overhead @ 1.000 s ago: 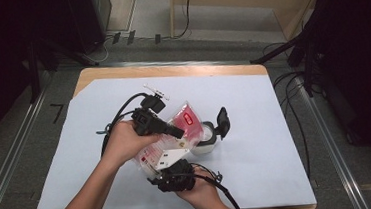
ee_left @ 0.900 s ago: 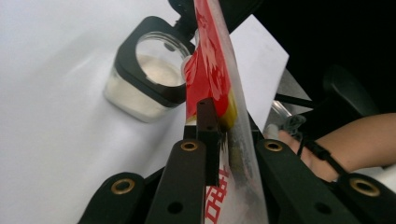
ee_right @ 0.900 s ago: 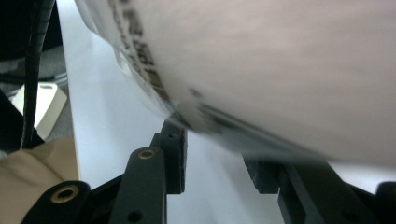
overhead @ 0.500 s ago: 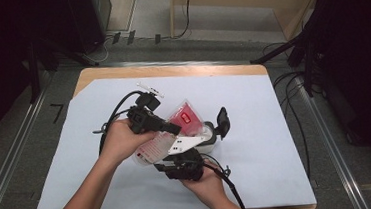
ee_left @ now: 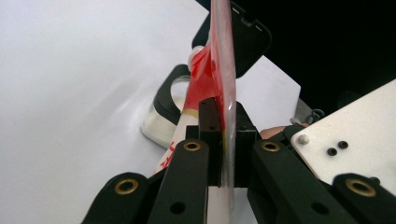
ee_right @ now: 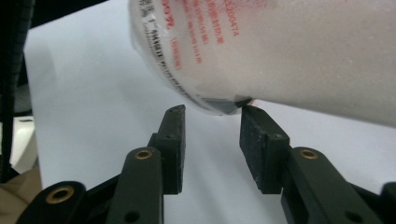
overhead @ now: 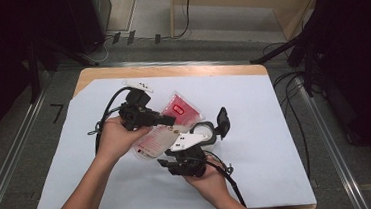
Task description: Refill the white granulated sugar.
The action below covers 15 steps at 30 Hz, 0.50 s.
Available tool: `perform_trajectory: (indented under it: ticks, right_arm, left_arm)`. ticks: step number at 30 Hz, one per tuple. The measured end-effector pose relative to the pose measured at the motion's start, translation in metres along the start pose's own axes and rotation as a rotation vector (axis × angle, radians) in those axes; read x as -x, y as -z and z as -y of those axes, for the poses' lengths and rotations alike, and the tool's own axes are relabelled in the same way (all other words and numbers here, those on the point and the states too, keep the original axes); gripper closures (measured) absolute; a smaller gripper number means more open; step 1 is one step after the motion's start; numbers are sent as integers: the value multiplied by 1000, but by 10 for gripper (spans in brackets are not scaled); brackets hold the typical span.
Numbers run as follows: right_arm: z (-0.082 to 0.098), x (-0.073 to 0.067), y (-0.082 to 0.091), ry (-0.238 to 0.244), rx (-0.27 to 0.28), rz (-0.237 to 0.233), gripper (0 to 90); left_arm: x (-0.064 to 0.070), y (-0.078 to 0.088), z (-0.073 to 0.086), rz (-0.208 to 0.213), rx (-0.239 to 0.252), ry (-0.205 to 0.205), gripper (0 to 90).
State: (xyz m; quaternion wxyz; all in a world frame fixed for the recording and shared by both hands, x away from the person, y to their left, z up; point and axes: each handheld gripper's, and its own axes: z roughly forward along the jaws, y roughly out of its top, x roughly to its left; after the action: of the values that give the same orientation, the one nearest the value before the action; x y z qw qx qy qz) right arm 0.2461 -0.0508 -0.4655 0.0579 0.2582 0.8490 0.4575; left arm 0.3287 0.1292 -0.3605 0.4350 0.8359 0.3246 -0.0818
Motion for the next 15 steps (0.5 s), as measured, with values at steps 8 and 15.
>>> perform_trajectory:
  ticks: [8,15]
  right_arm:
    - [-4,3,3,-19,4,-50,595]
    - [-4,4,3,-30,-3,-83,555]
  left_arm:
    - [-14,11,3,-1,64,29,892]
    - [-28,23,5,-8,124,73,892]
